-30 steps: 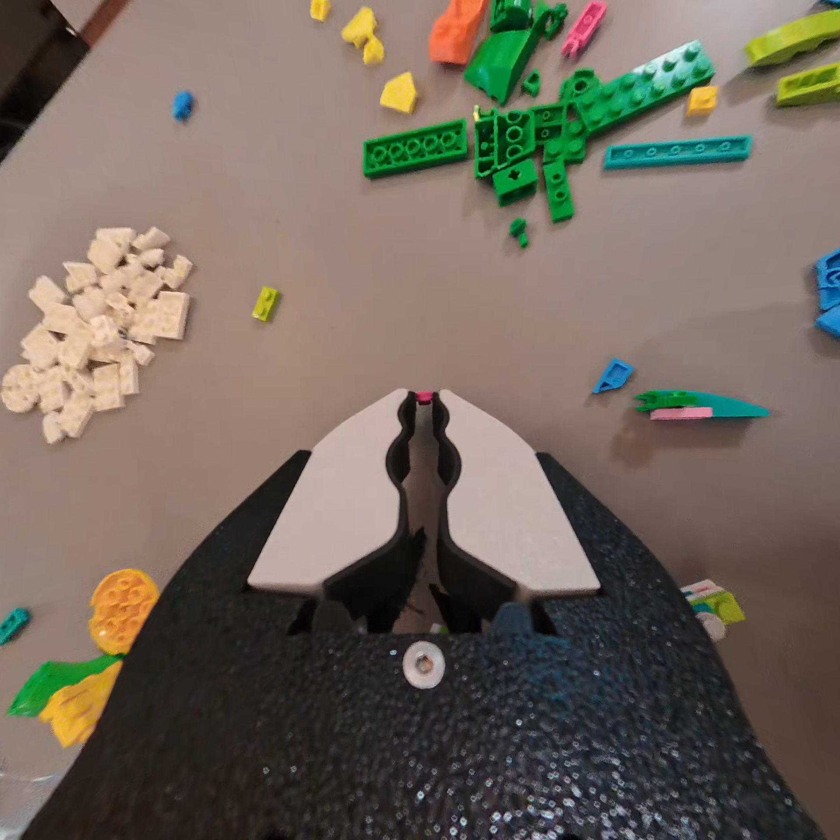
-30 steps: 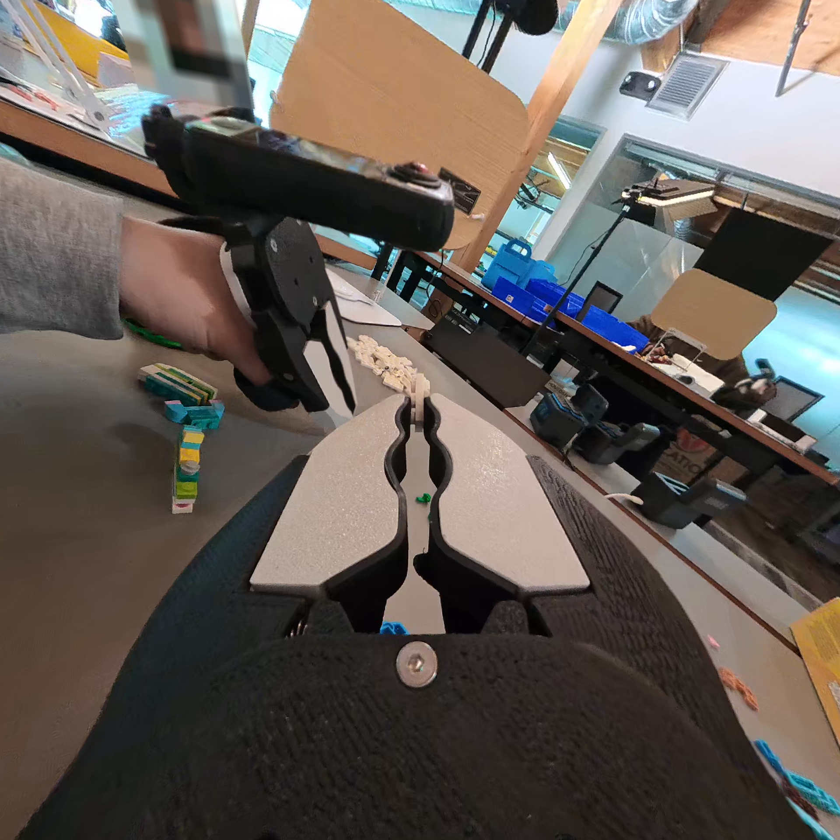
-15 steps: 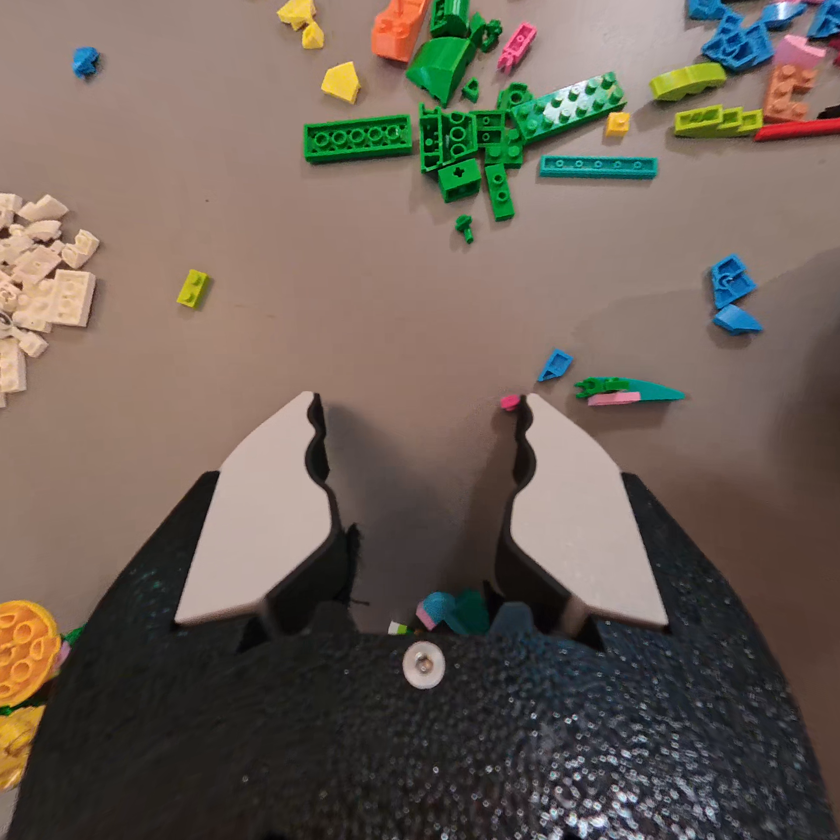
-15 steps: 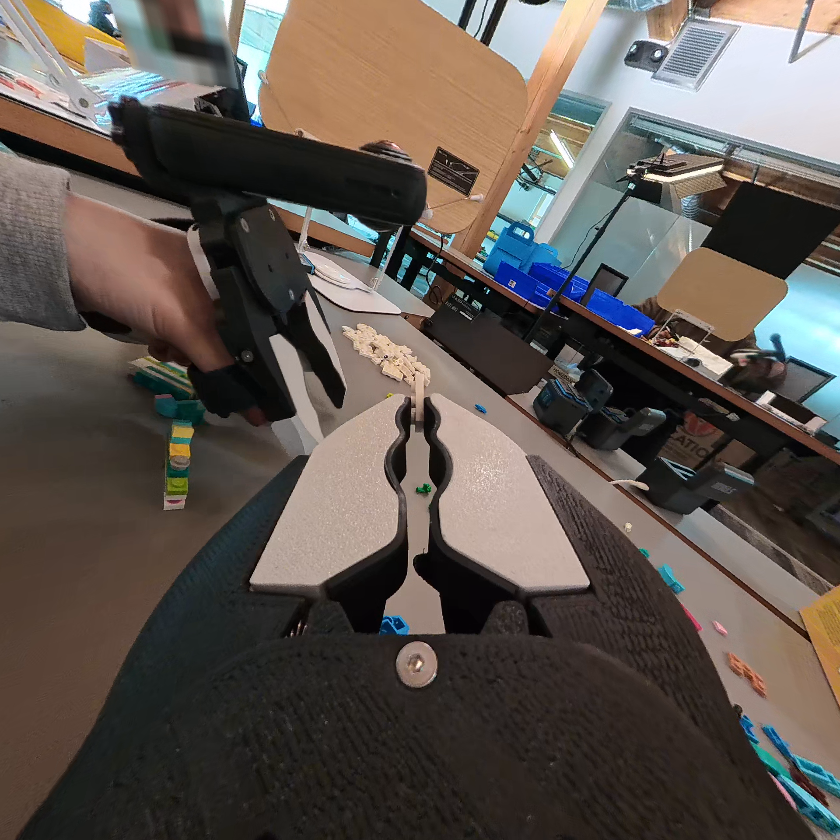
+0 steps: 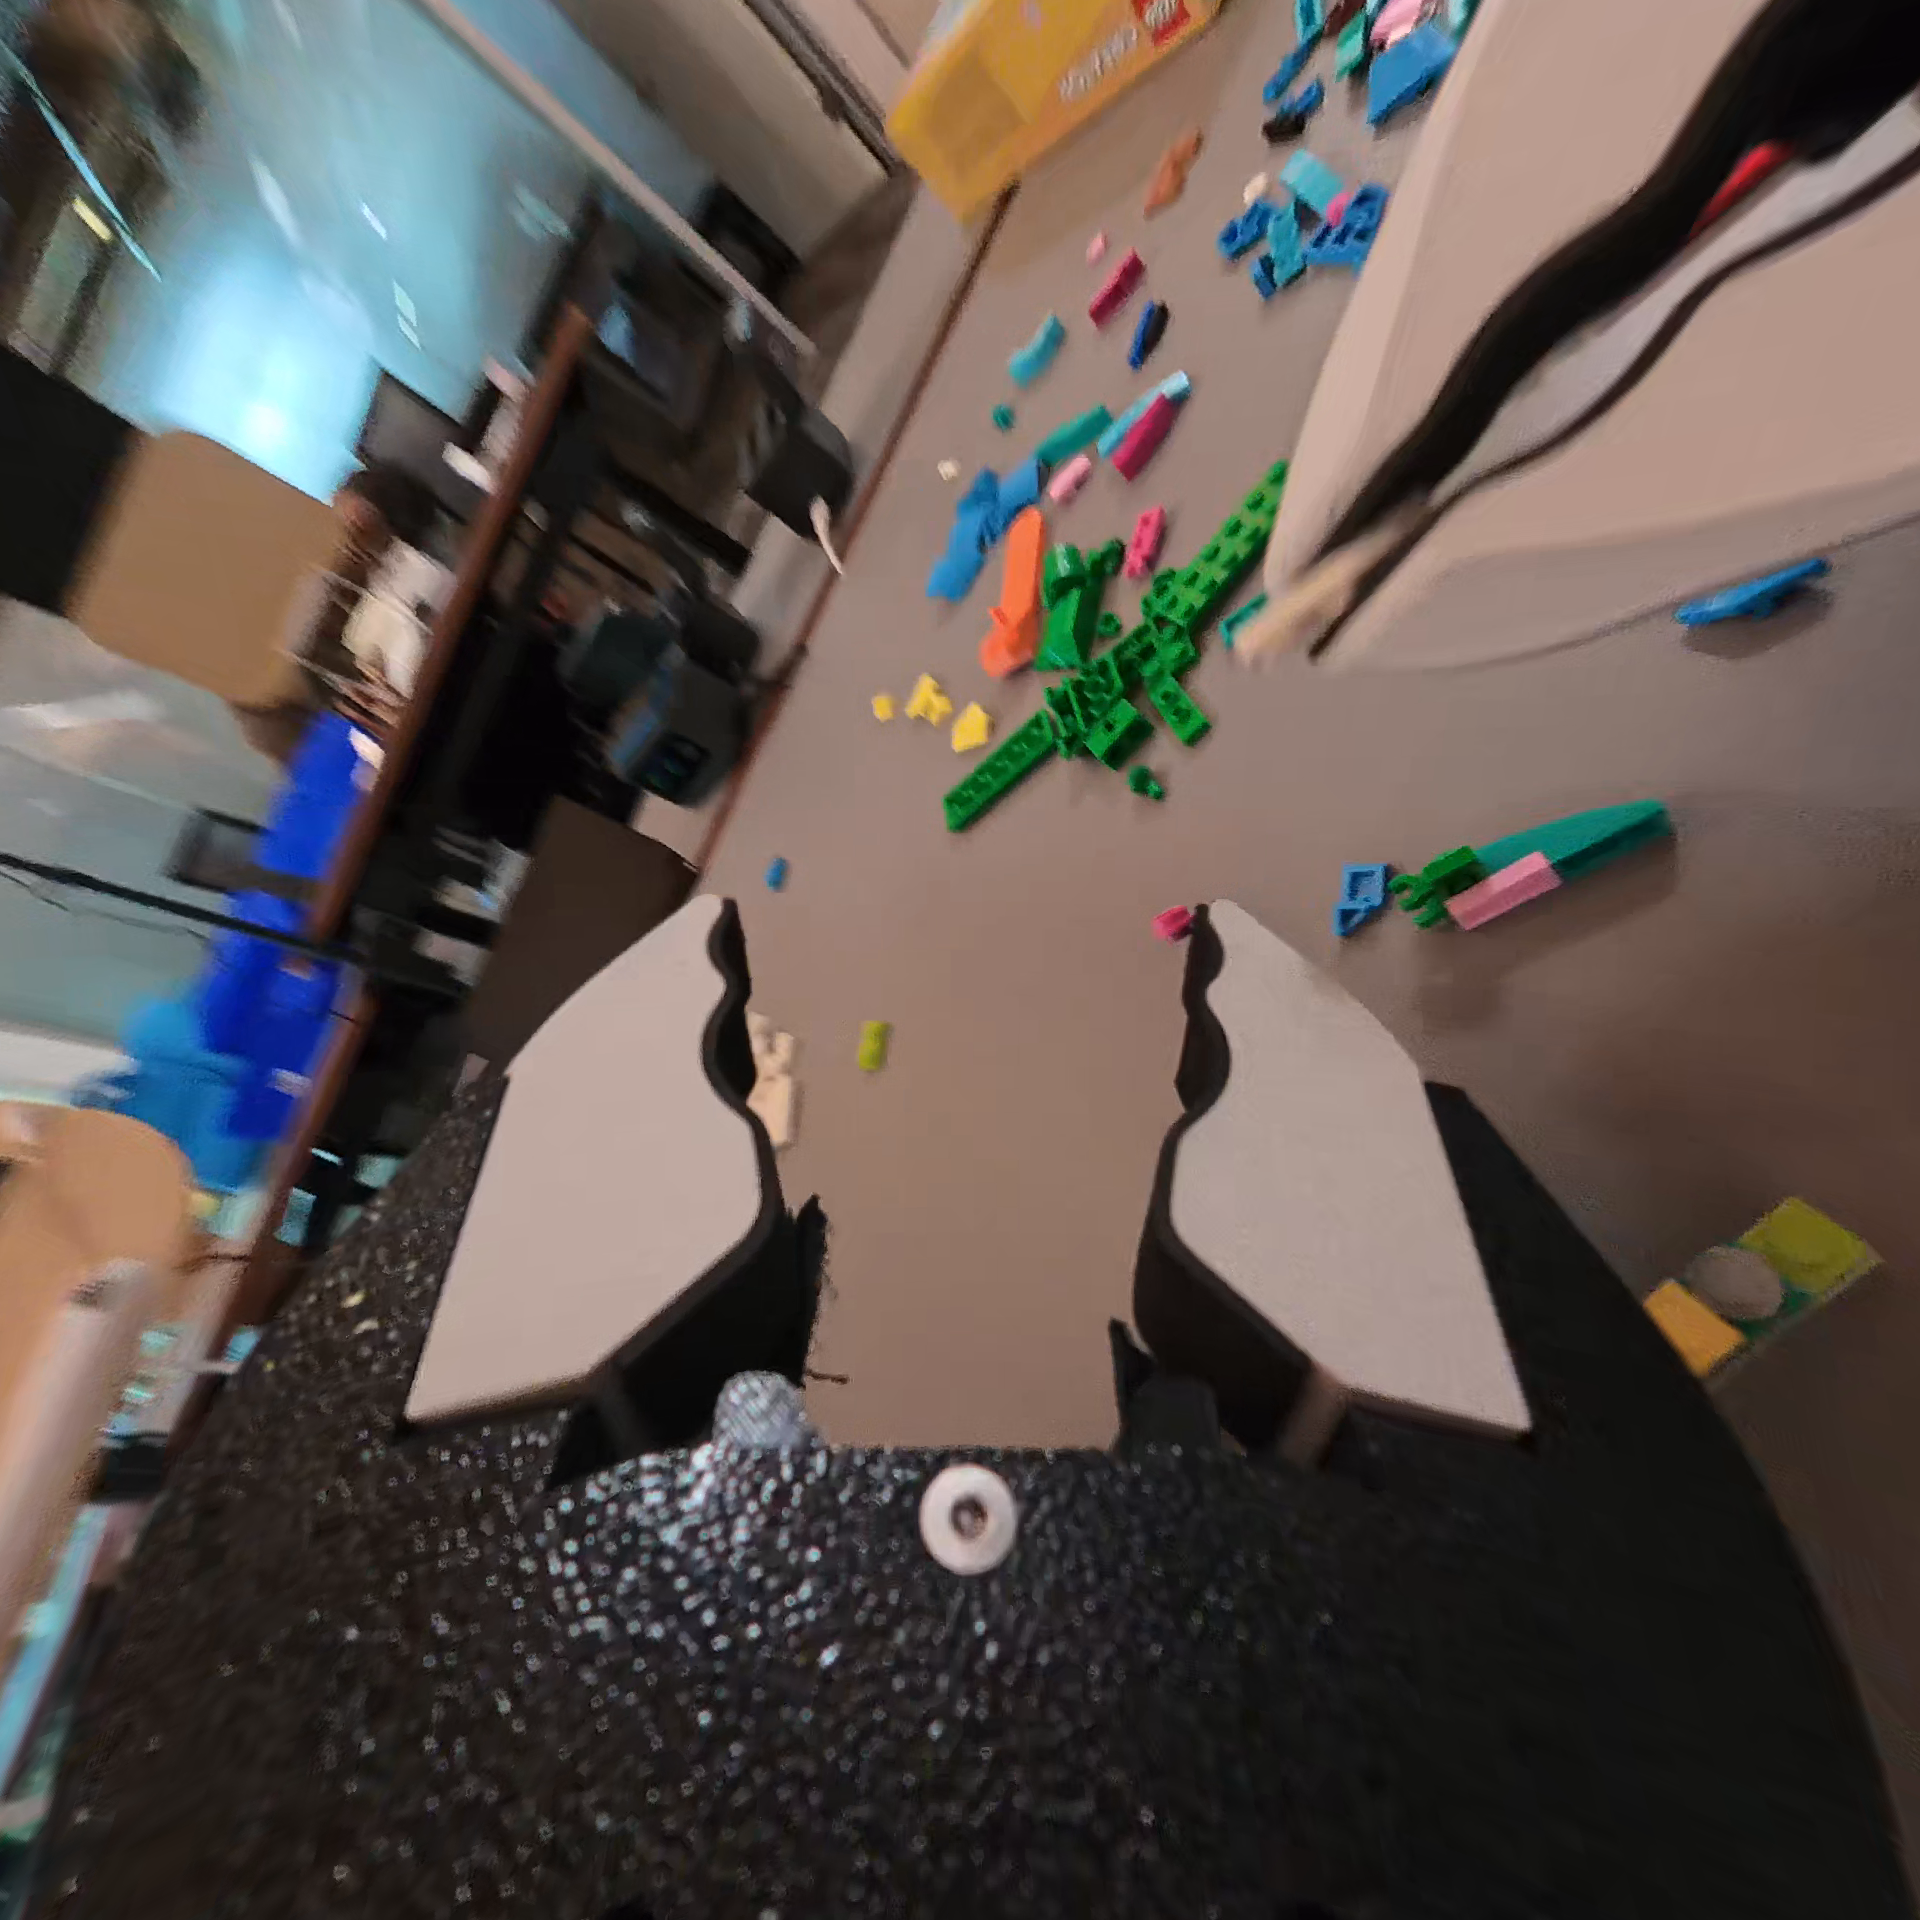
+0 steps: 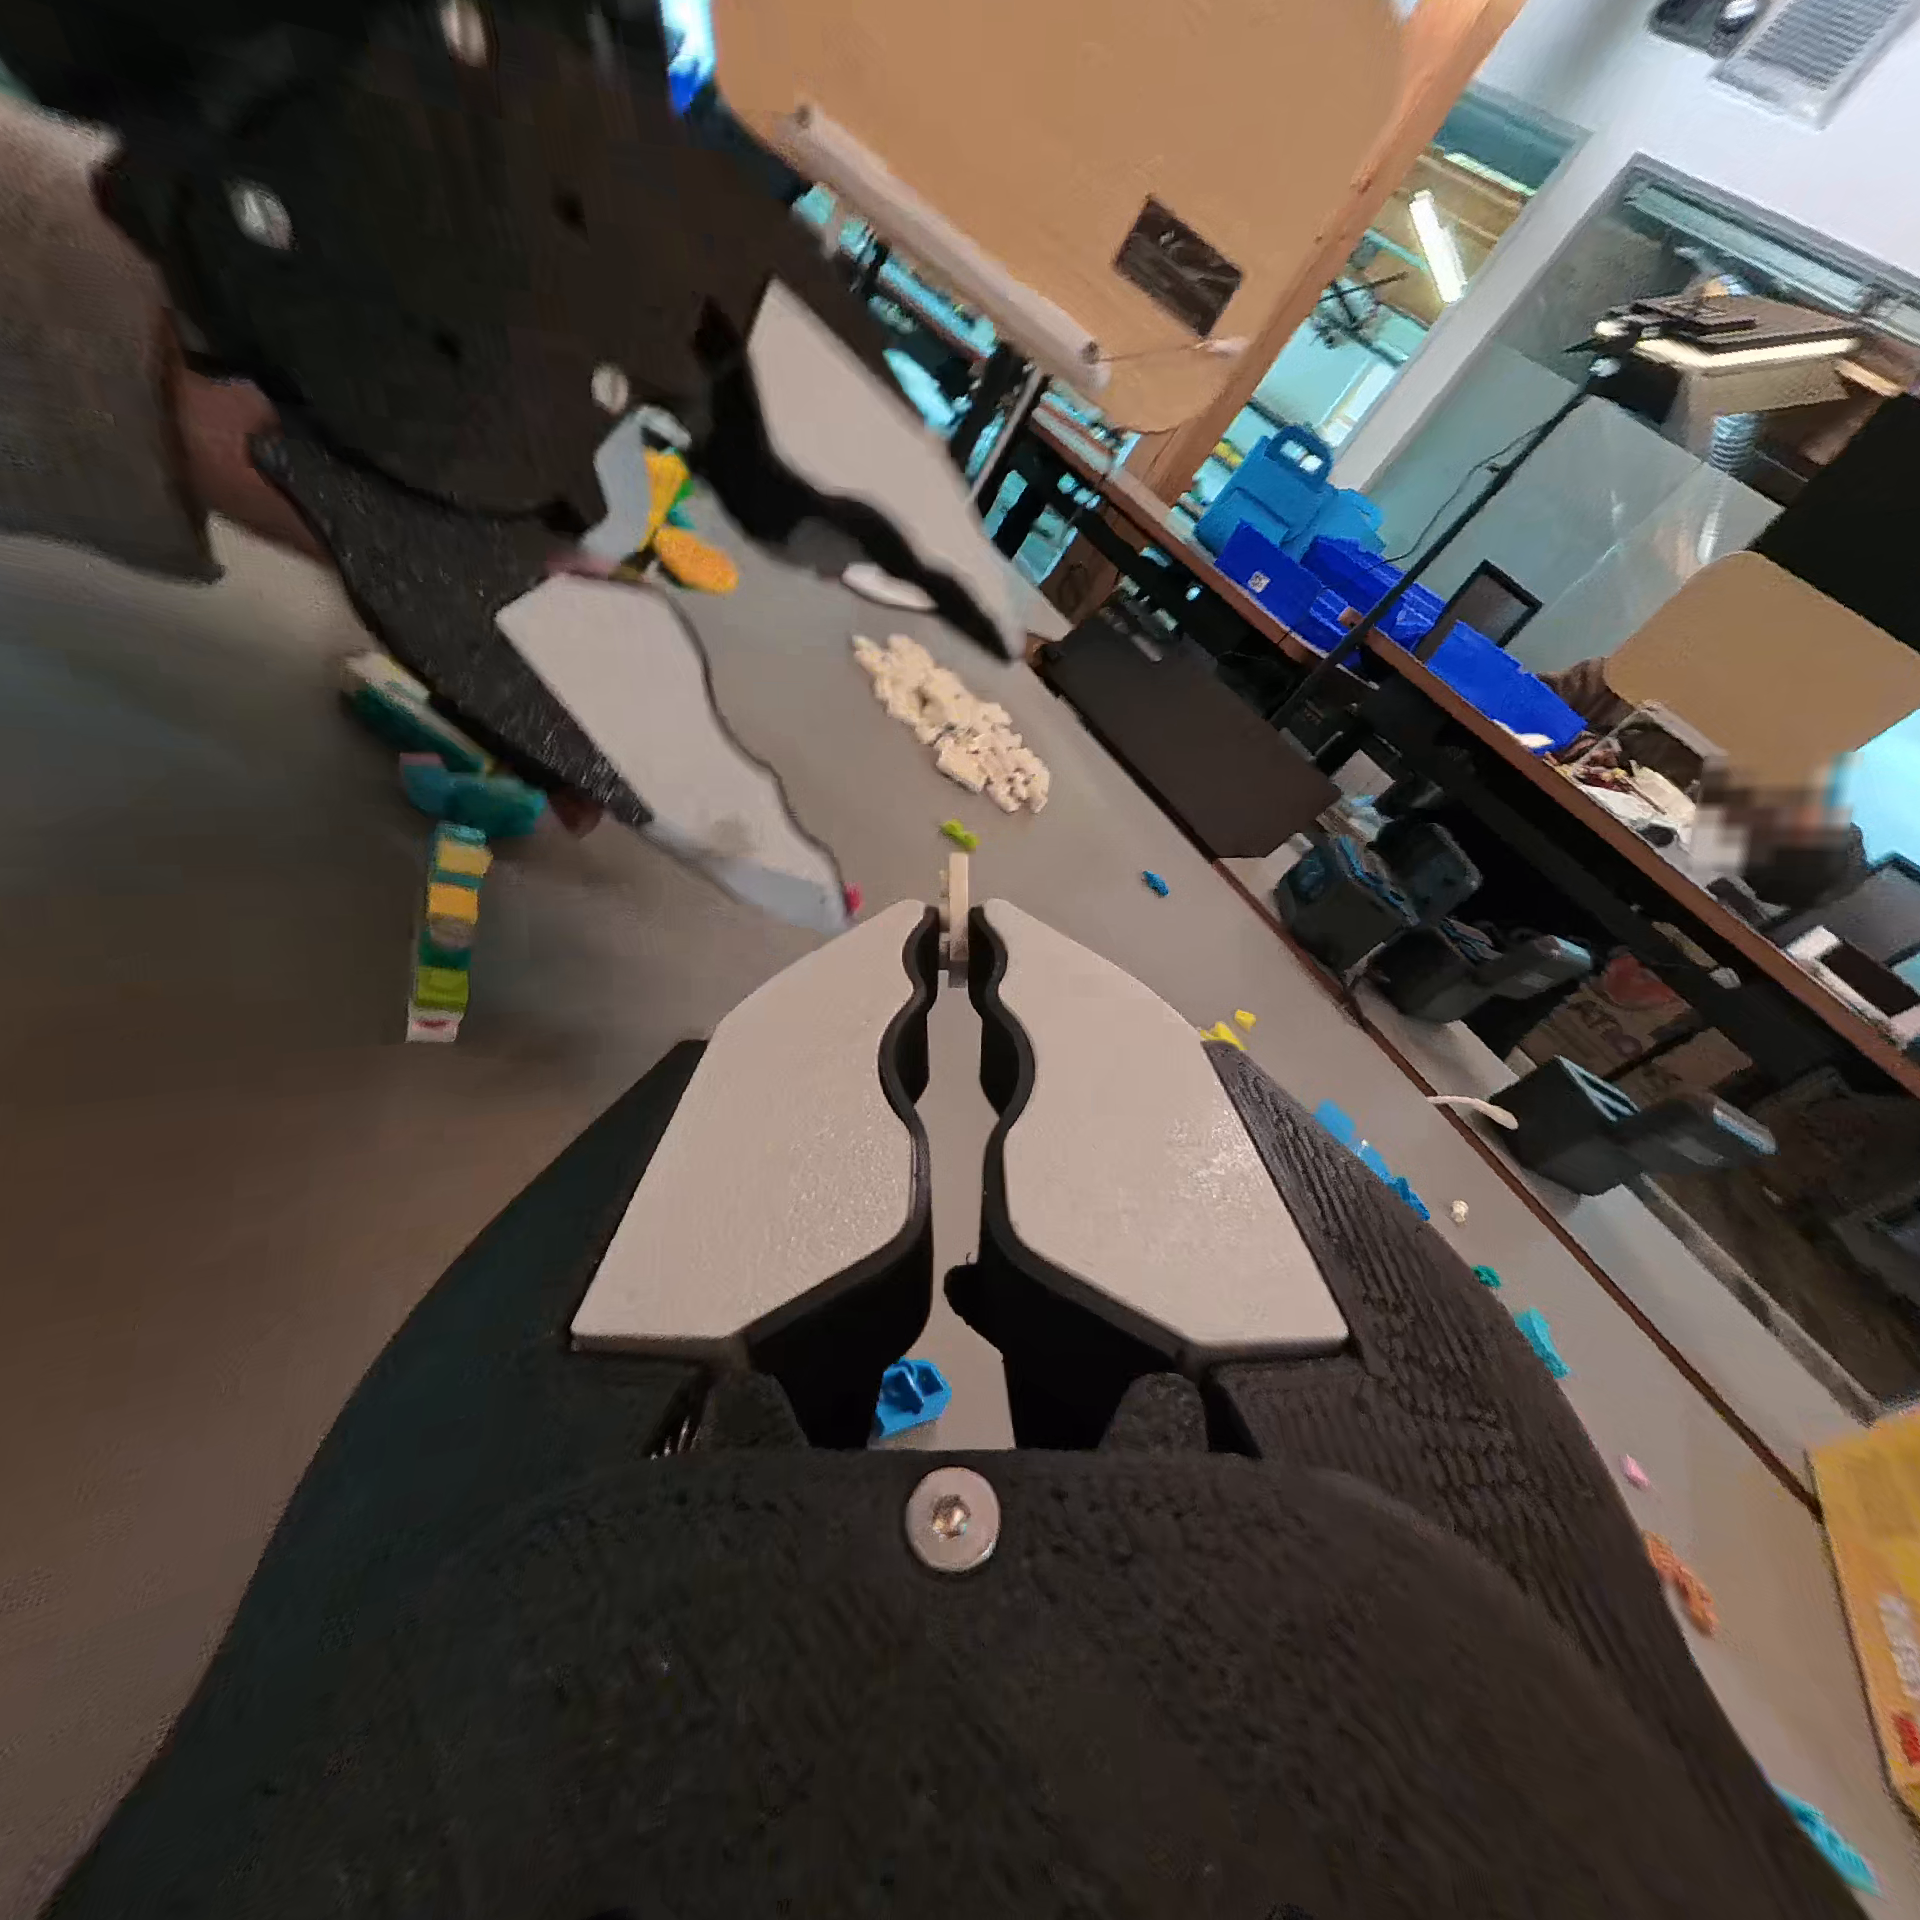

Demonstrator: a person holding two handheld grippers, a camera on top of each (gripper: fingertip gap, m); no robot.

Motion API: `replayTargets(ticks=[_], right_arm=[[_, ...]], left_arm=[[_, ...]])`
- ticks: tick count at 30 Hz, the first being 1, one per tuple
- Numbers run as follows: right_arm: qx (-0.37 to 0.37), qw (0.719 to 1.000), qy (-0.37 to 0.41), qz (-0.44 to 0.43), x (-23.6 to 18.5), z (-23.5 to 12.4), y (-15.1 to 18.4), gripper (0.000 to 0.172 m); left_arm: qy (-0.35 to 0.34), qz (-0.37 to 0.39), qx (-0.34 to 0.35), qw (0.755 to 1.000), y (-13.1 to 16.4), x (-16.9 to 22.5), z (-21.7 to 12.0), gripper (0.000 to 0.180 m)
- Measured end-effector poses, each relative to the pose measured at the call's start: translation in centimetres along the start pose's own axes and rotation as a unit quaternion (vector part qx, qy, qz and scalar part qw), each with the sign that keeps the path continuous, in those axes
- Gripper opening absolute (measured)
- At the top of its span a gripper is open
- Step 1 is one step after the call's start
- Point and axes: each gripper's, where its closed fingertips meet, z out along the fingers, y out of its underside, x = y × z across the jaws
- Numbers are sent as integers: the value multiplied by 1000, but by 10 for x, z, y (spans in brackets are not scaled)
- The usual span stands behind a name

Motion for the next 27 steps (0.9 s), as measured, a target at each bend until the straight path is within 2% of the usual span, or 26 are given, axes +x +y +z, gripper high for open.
replayTargets(ticks=[4,8,10,13,17,24,27], right_arm=[[-50,997,-53,-18,-11,13,10,3],[-54,986,-121,97,-14,23,-5,3],[-85,978,-147,125,-20,32,2,4],[-121,973,-161,113,-30,43,13,4],[-163,964,-177,112,-36,49,23,4],[-202,950,-211,113,-39,51,33,3],[-211,953,-196,93,-33,51,38,3]], left_arm=[[-30,62,38,997,-10,-4,-9,82],[-33,105,33,993,-7,-3,-11,84],[-34,119,28,992,-5,-2,-9,82],[-29,148,7,989,4,1,-4,86],[-18,175,15,984,7,8,-6,85],[-10,231,25,973,5,13,-4,83],[-16,233,15,972,6,9,-1,82]])
